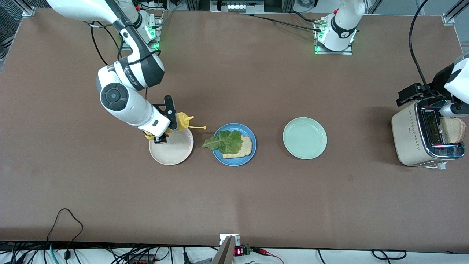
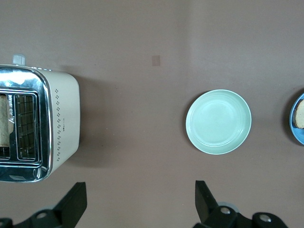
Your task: Make sandwich in blue plate with both arms
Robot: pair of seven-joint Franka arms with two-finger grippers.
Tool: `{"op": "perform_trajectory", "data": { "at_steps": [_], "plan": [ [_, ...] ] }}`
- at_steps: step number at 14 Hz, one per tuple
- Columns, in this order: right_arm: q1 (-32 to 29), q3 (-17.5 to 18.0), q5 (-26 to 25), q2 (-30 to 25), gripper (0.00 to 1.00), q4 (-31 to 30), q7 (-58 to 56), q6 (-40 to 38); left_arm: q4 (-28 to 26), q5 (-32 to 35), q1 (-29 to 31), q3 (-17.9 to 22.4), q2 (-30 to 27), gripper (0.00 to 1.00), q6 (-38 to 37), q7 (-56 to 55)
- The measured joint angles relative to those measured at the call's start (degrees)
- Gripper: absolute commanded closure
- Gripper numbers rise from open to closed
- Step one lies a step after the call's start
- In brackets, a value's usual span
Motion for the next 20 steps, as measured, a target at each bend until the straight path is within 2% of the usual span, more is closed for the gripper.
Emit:
{"op": "perform_trajectory", "data": {
  "at_steps": [5, 9, 15, 20],
  "plan": [
    [3.87, -1.06, -3.06, 2.56, 1.0, 1.81, 8.1, 1.82, 0.0, 0.0, 0.01, 0.0, 0.14, 0.0, 0.0, 0.0],
    [11.17, -6.53, -3.73, 6.38, 1.0, 5.98, 13.8, 1.89, 0.0, 0.0, 0.01, 0.0, 0.15, 0.0, 0.01, 0.0],
    [17.85, -12.37, -3.77, 12.44, 1.0, 12.56, 18.98, 1.98, -0.11, -0.1, 0.23, -0.01, 0.52, 0.0, -0.75, 0.0],
    [19.14, -12.97, -3.78, 14.15, 1.0, 14.0, 20.2, 1.99, -0.26, -0.25, 0.26, -0.02, 1.26, 0.0, -1.16, 0.0]
  ]
}}
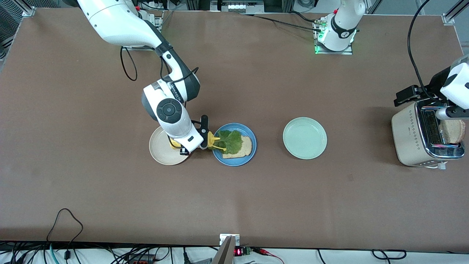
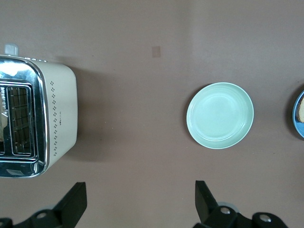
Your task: Make sandwich in blue plate with both arms
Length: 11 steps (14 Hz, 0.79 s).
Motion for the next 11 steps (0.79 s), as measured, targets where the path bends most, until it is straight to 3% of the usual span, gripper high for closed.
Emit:
{"op": "perform_trajectory", "data": {
  "at_steps": [11],
  "plan": [
    [0.61, -0.85, -0.01, 0.2, 1.0, 0.08, 0.11, 0.0, -0.01, 0.0, 0.23, -0.01, 1.25, 0.0, 0.0, 0.02]
  ]
}}
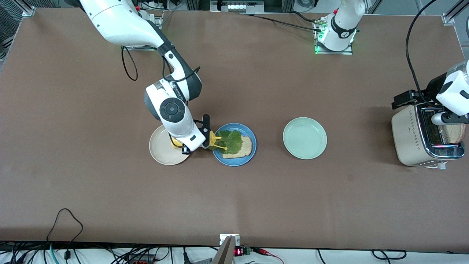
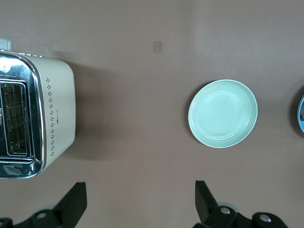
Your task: Make sandwich in blue plate with both arms
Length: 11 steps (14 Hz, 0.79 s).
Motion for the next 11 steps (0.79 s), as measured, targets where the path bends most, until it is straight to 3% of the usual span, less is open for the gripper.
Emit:
{"op": "perform_trajectory", "data": {
  "at_steps": [7, 11],
  "plan": [
    [-4.16, 0.05, 0.55, -0.85, 1.0, 1.27, -5.79, -0.95, 0.09, 1.02, -0.36, -0.8, -0.1, 0.0, 0.48, 0.17],
    [-12.82, 4.42, 5.68, -5.14, 1.0, 1.77, -10.61, -6.05, 0.09, 1.09, -0.42, -1.04, -0.21, 0.0, 0.48, 0.17]
  ]
}}
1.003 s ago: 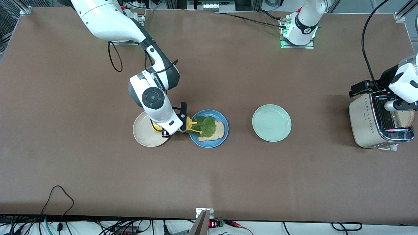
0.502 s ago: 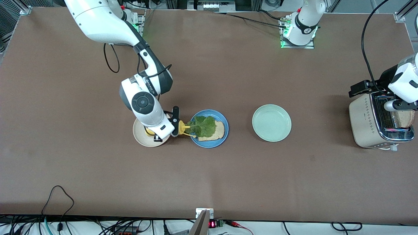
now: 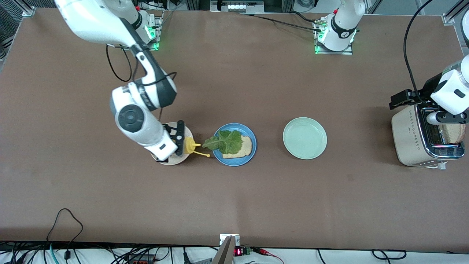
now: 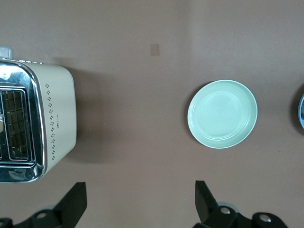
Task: Make sandwich in blue plate with both arms
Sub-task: 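Carry the yellow bottle back toward its starting spot with the right gripper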
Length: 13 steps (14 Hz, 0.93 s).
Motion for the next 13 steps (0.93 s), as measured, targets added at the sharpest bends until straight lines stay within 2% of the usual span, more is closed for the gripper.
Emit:
{"op": "perform_trajectory", "data": {
  "at_steps": [2, 5, 9, 11, 13],
  "plan": [
    [-7.8, 3.68, 3.74, -2.97, 1.0, -0.08, -6.21, -4.15, 0.0, 0.0, 0.0, -0.14, -0.12, 0.0, 0.0, 0.01],
    [-16.11, 6.98, 8.06, -6.72, 1.0, -1.5, -14.82, -9.21, -0.01, 0.02, 0.0, -0.17, -0.13, 0.0, 0.0, 0.03],
    [-25.09, 7.61, 14.52, -9.96, 1.0, -4.03, -31.92, -14.81, -0.01, 0.03, 0.03, -0.17, -0.03, 0.0, 0.02, 0.04],
    [-30.12, 7.6, 15.87, -10.41, 1.0, -5.36, -40.56, -16.69, -0.01, 0.03, 0.02, -0.17, 0.03, 0.0, 0.03, 0.06],
    [-35.37, 7.58, 19.59, -10.46, 1.0, -7.2, -48.54, -18.12, -0.01, 0.03, 0.02, -0.19, 0.11, 0.0, 0.05, 0.08]
  ]
}}
